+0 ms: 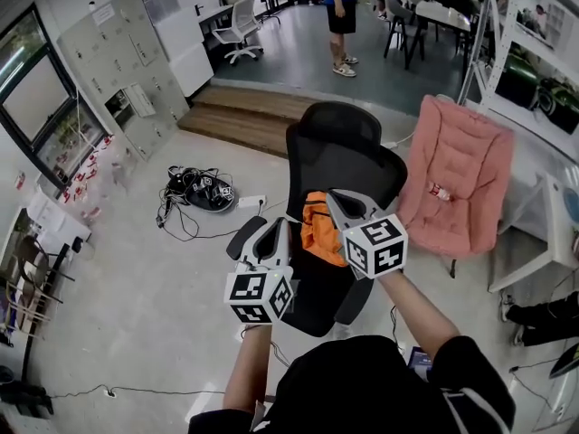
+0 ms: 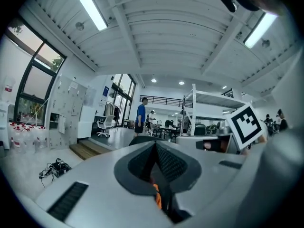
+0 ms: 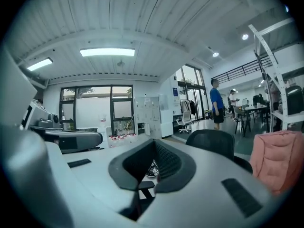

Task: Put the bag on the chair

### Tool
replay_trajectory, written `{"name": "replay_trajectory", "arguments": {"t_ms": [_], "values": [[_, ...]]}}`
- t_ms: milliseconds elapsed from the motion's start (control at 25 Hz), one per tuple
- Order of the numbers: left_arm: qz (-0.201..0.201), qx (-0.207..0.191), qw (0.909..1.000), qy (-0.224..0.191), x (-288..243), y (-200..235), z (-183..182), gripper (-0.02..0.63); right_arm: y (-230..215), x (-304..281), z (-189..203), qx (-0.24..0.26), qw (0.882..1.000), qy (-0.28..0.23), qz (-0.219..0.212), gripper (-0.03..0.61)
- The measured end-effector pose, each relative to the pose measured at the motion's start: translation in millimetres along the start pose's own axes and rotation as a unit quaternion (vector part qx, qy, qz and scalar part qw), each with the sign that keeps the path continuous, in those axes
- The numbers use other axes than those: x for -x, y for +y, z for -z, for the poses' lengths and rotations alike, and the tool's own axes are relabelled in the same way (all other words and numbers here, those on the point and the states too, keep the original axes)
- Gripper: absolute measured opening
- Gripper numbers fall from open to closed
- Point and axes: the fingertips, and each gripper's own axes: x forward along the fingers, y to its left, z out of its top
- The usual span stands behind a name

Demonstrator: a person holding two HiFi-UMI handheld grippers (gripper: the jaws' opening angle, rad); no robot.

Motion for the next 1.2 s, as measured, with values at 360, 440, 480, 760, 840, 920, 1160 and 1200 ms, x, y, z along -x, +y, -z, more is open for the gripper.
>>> {"name": "replay_trajectory", "arguments": {"t_ms": [360,440,480,760,840,920,1160,1200], "values": [[-0.004,-0.016,0.9993,-0.032,15,-3,-20,0.009,20,12,-21,0.015,0.999,-0.039,-0.016,0.002],[-0.003,-0.018,0.9992,-0.036,16,-4,-22,0.009,23,13,-23,0.014,0.999,-0.042,-0.02,0.002],[-0.003,-0.018,0.9991,-0.038,16,-4,-24,0.009,24,14,-25,0.012,0.999,-0.044,-0.02,0.002],[0.001,-0.018,0.9989,-0.043,16,-6,-31,0.009,24,18,-30,0.006,0.999,-0.05,-0.015,0.002],[0.002,-0.017,0.999,-0.042,14,-6,-30,0.009,22,18,-28,0.007,0.999,-0.049,-0.014,0.002],[0.003,-0.014,0.9991,-0.04,13,-6,-28,0.009,21,17,-26,0.004,0.999,-0.048,-0.014,0.002],[-0.001,-0.003,0.9993,-0.036,11,-4,-22,0.009,17,18,-23,-0.009,0.999,-0.045,-0.016,0.002],[-0.001,0.0,0.9994,-0.036,9,-4,-21,0.009,16,17,-23,-0.009,0.999,-0.045,-0.016,0.002]]}}
